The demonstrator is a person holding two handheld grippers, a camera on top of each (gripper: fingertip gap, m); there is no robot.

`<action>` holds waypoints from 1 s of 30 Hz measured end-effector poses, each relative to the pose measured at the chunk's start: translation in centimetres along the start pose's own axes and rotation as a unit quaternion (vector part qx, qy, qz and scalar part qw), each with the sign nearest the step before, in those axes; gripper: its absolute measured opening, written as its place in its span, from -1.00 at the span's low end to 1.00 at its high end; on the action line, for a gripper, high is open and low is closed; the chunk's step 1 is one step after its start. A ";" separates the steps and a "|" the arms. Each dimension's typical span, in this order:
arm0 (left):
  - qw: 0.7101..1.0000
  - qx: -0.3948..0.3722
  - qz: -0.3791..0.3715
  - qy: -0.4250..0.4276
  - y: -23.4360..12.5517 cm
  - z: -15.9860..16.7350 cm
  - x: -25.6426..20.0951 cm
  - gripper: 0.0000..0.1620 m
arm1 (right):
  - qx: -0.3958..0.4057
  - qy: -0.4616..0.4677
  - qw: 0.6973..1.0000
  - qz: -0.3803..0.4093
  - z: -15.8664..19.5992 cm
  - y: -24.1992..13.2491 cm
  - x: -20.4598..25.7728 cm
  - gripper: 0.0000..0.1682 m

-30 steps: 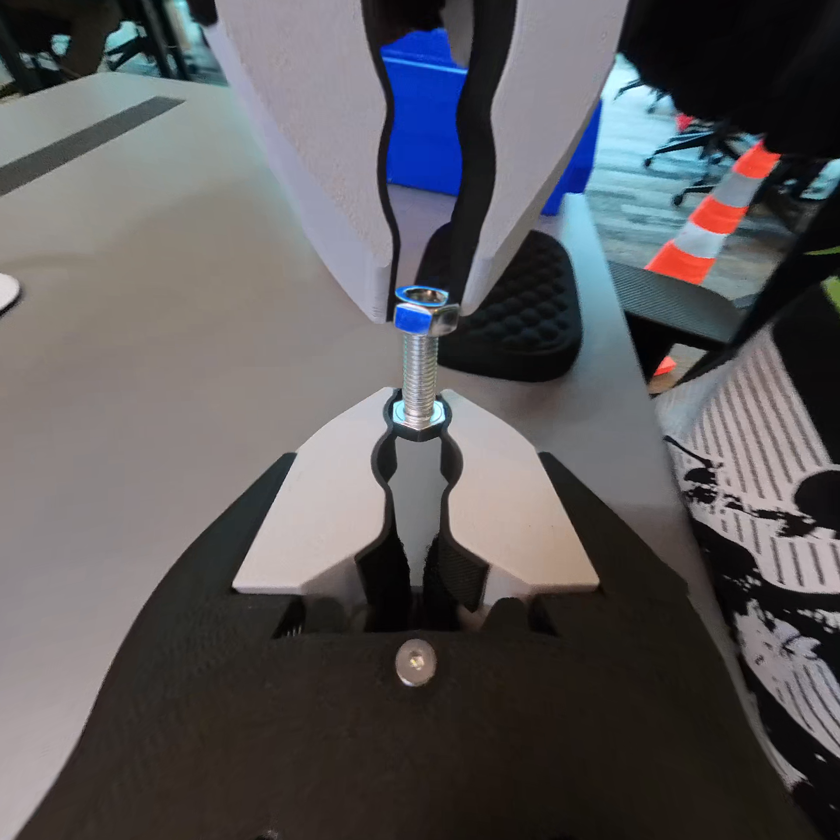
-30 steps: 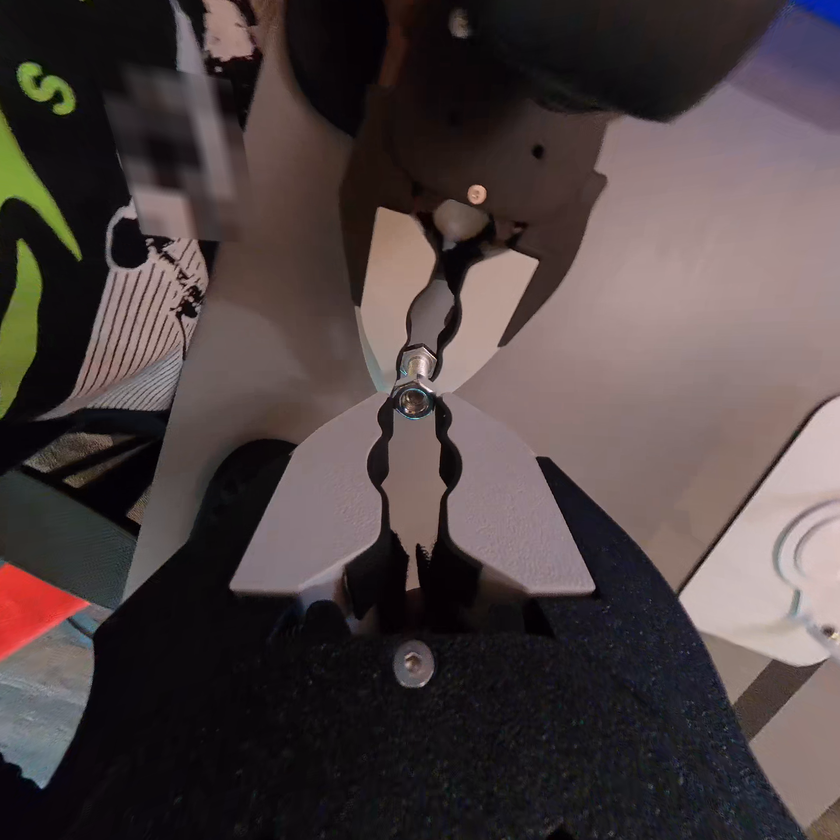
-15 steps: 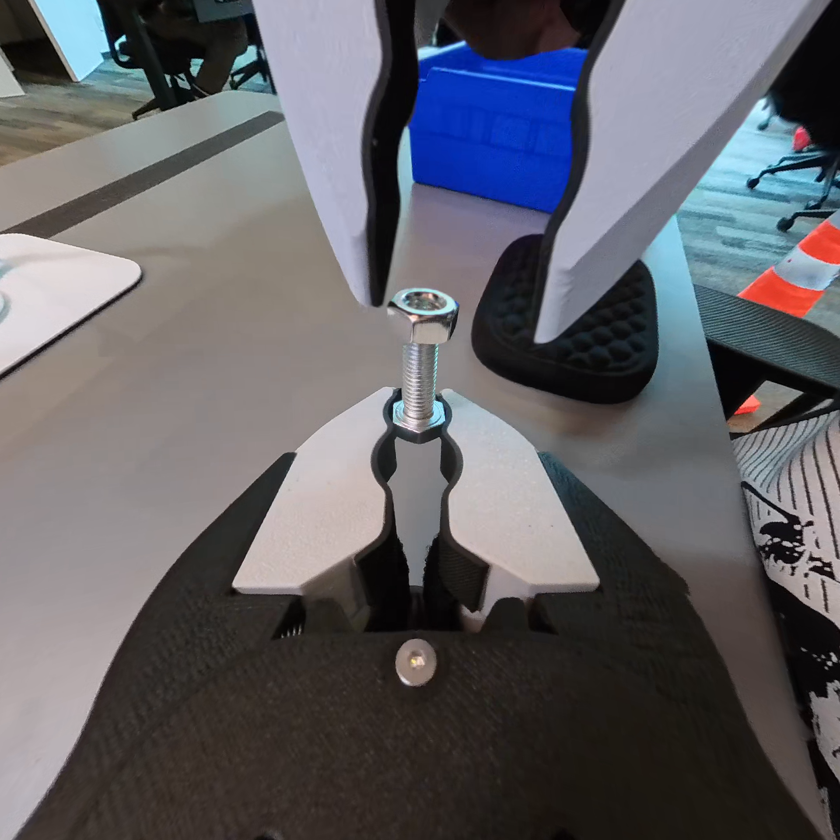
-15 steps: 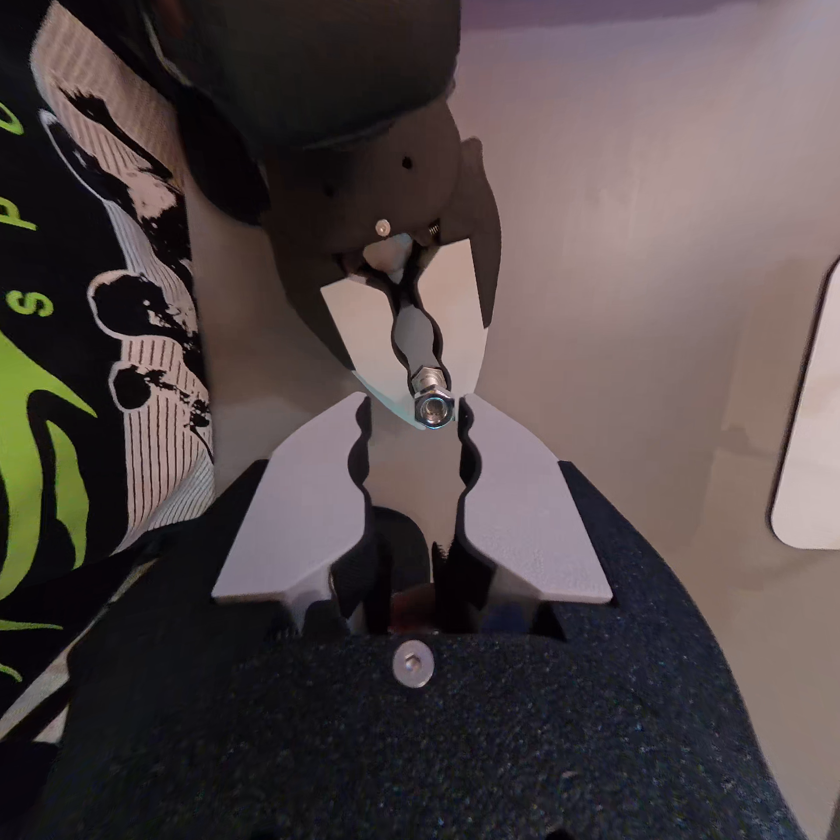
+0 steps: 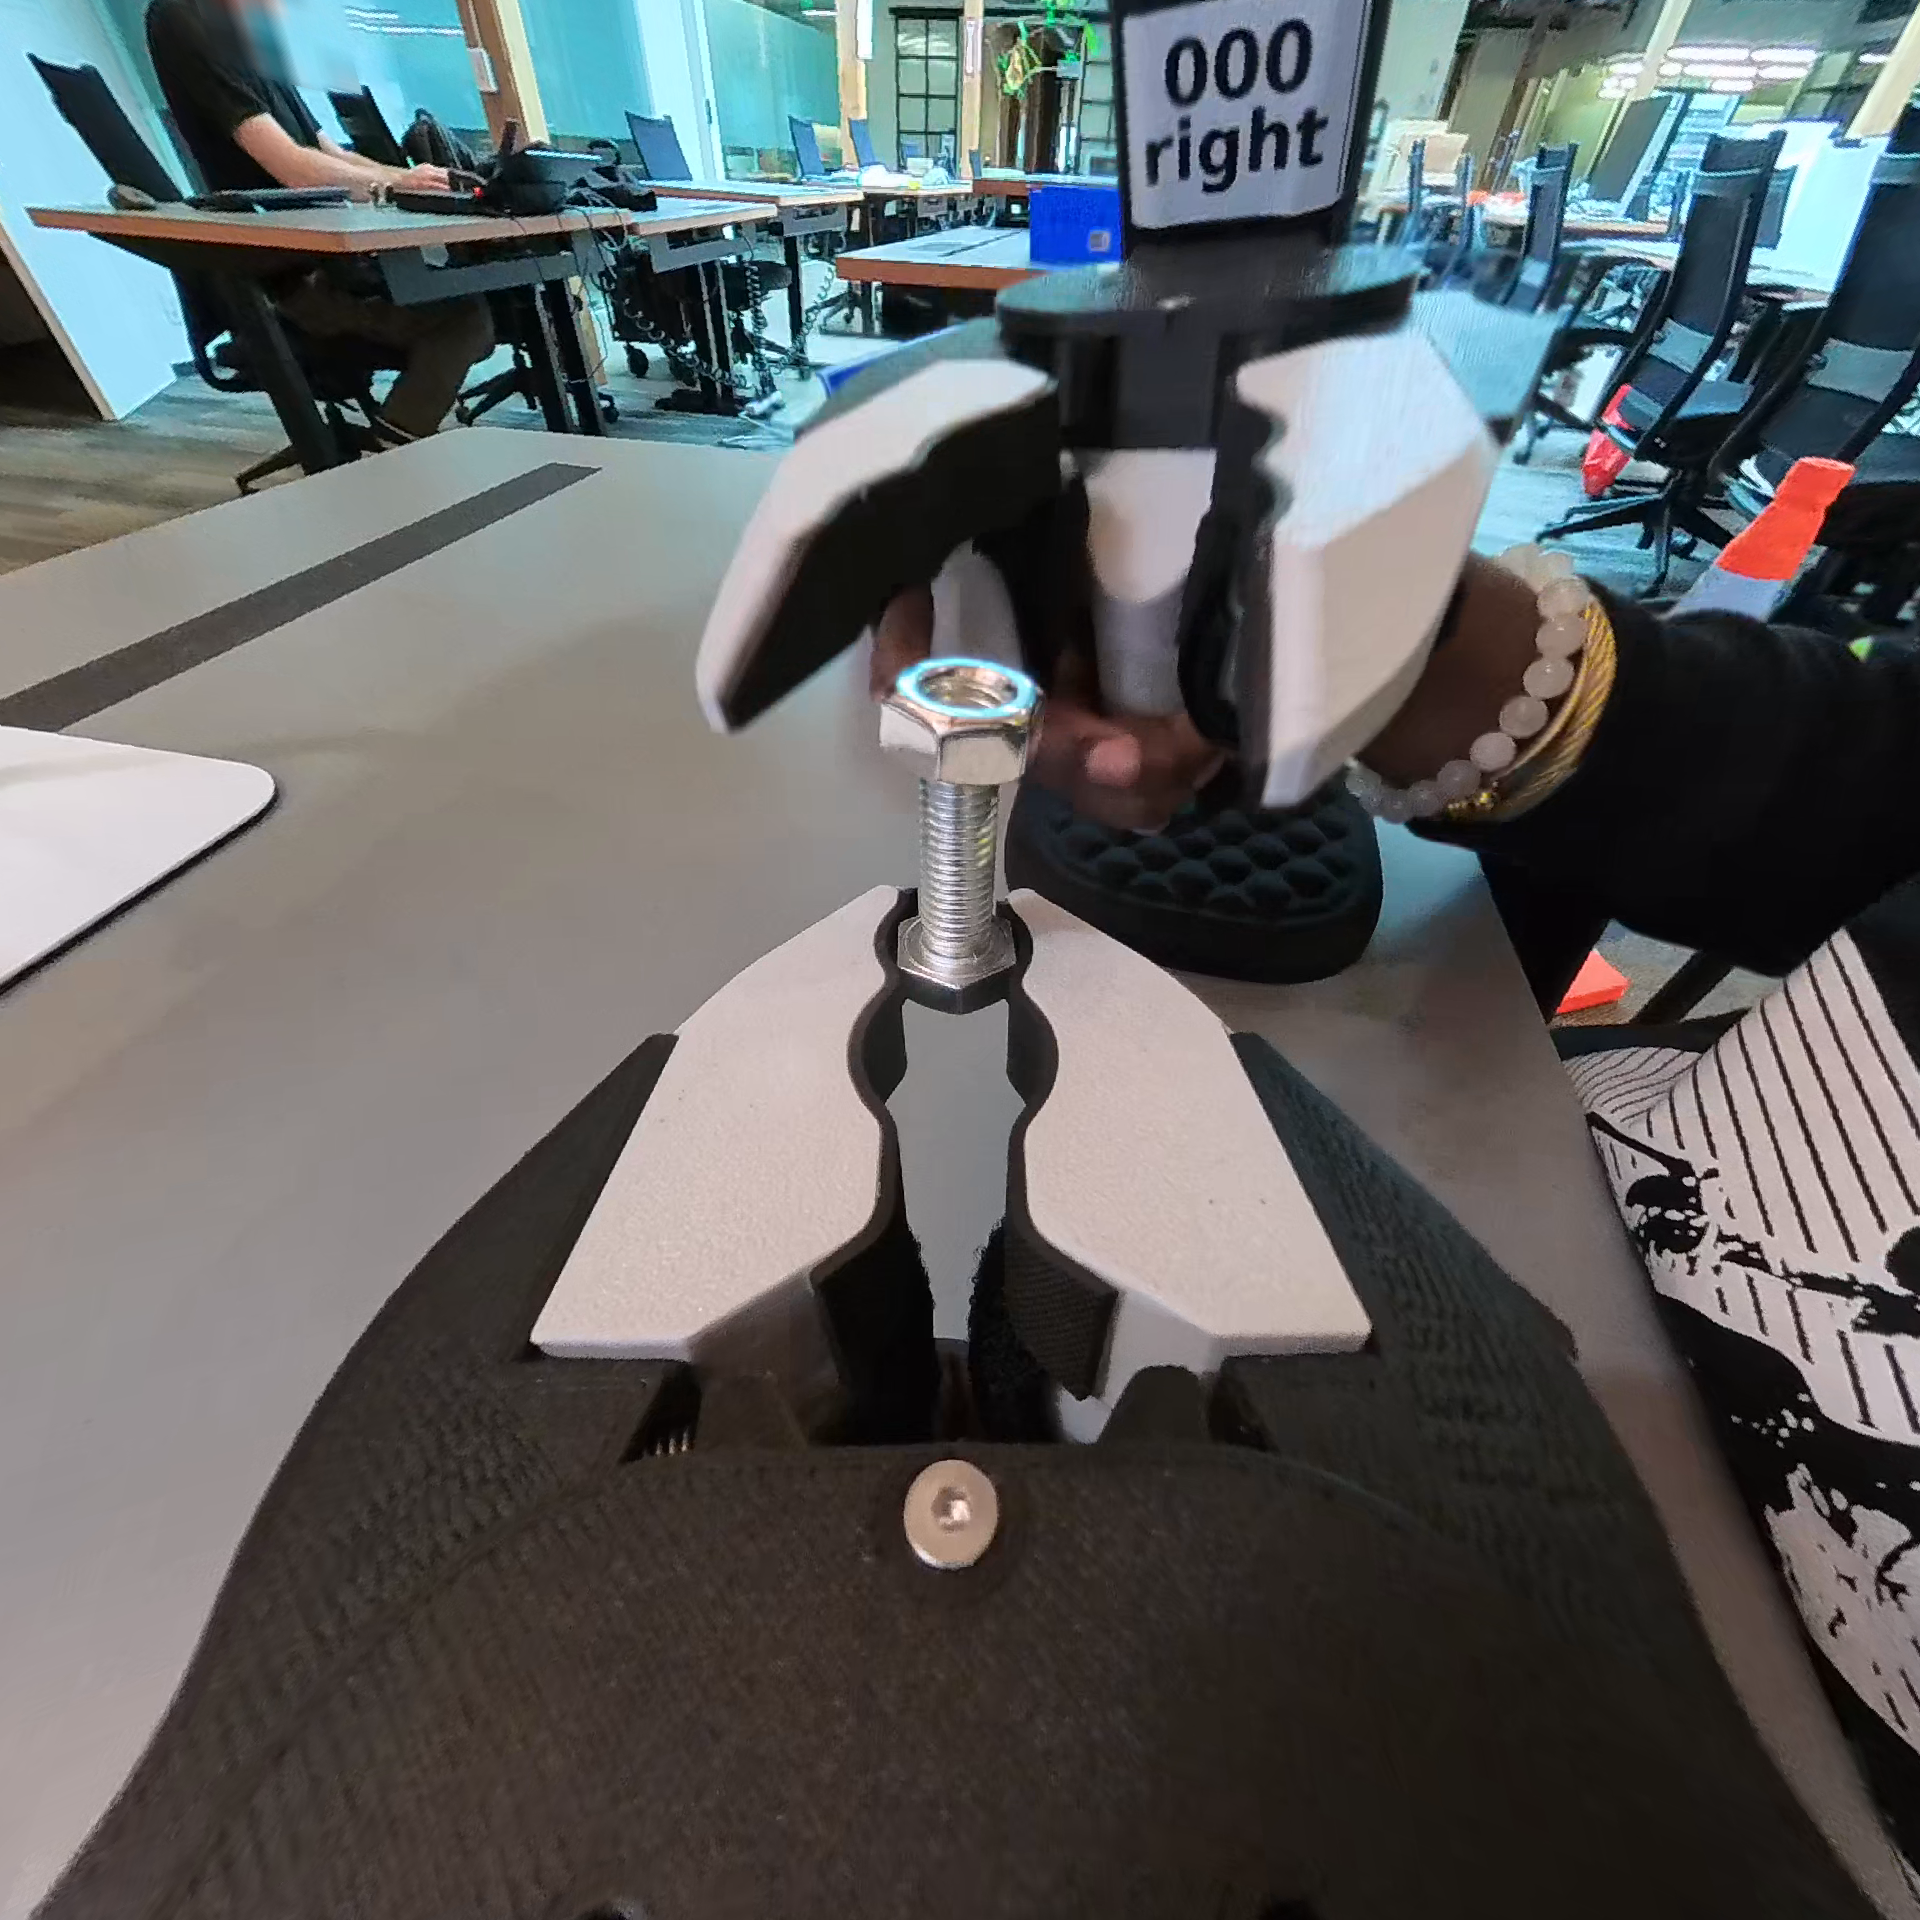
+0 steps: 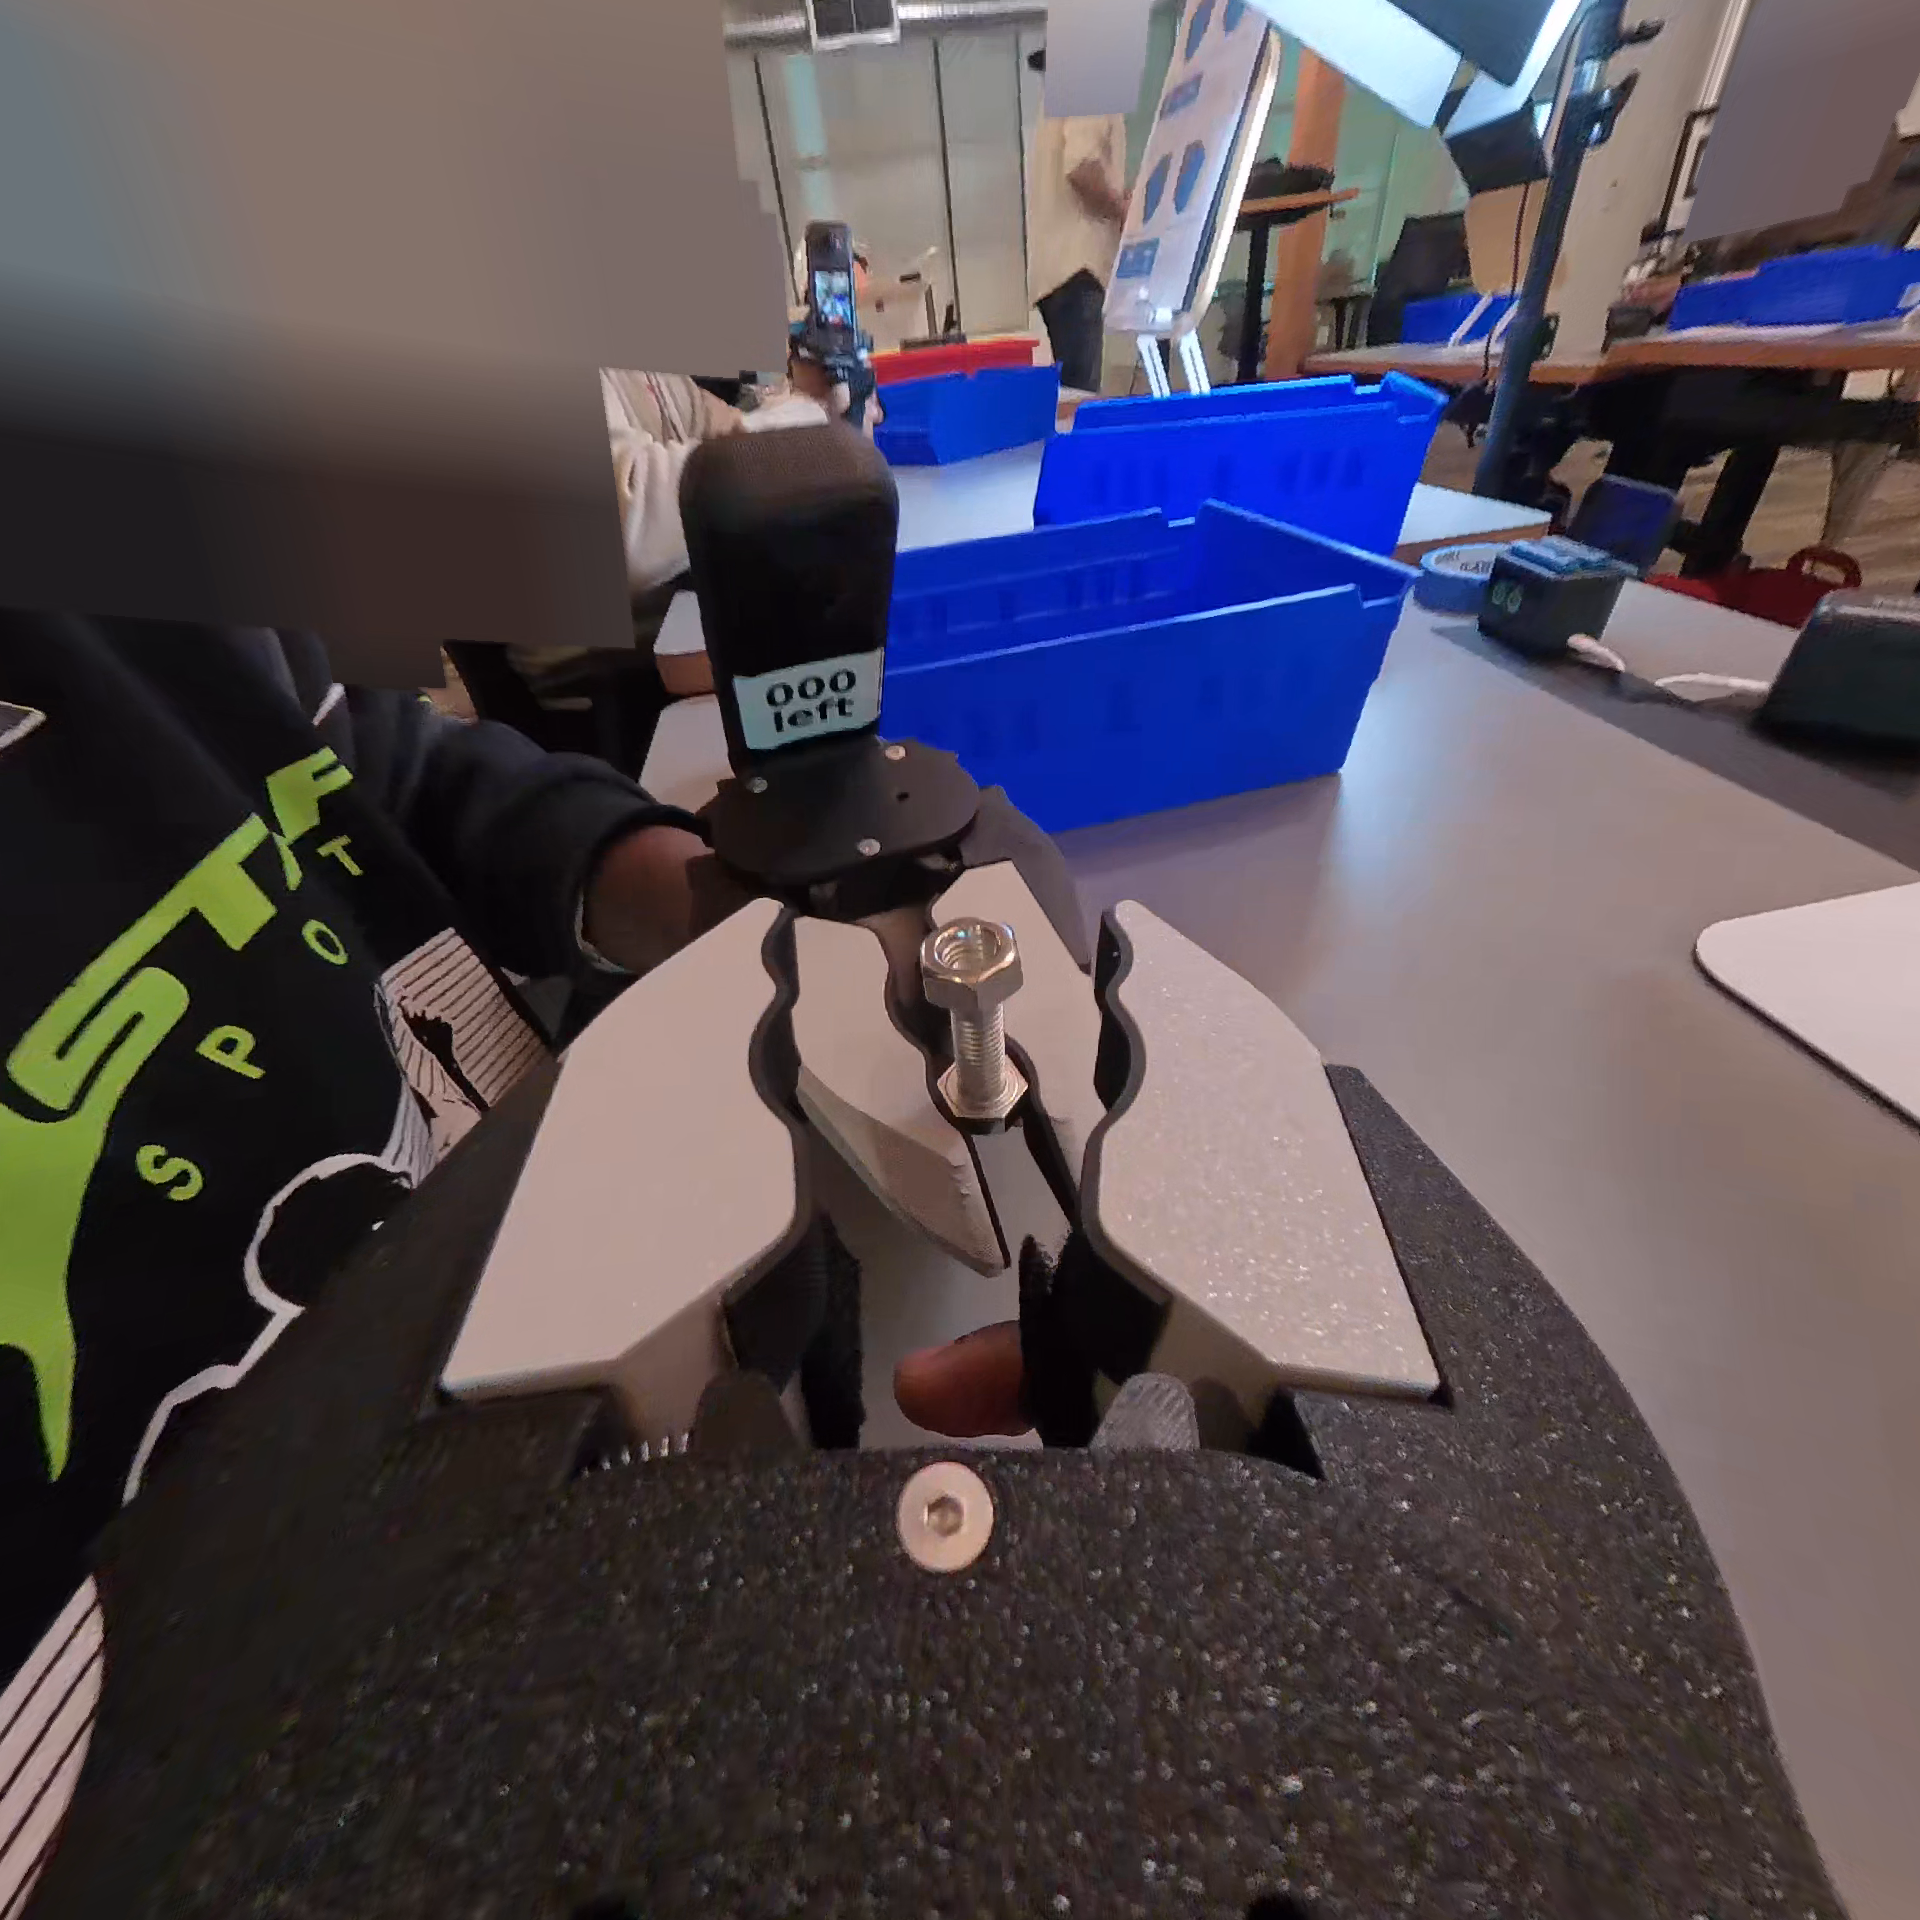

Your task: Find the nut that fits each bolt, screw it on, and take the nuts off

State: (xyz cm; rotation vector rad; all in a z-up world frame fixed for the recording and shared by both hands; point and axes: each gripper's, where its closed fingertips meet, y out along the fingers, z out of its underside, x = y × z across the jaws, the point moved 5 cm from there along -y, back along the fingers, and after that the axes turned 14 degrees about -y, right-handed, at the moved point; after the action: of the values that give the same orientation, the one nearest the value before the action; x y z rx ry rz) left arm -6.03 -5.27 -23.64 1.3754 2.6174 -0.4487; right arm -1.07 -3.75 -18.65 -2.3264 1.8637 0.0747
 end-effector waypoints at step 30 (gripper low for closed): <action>1.000 -0.001 0.001 -0.026 -0.1 0.0 0.5 -0.82 | -0.041 -0.035 0.998 0.044 0.5 -0.7 1.4 -0.31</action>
State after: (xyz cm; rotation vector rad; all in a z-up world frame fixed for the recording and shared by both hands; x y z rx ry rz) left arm -6.43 -4.95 -23.79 1.3464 2.5749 -0.4761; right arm -0.07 -4.92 -19.33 -2.2607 1.9637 0.2432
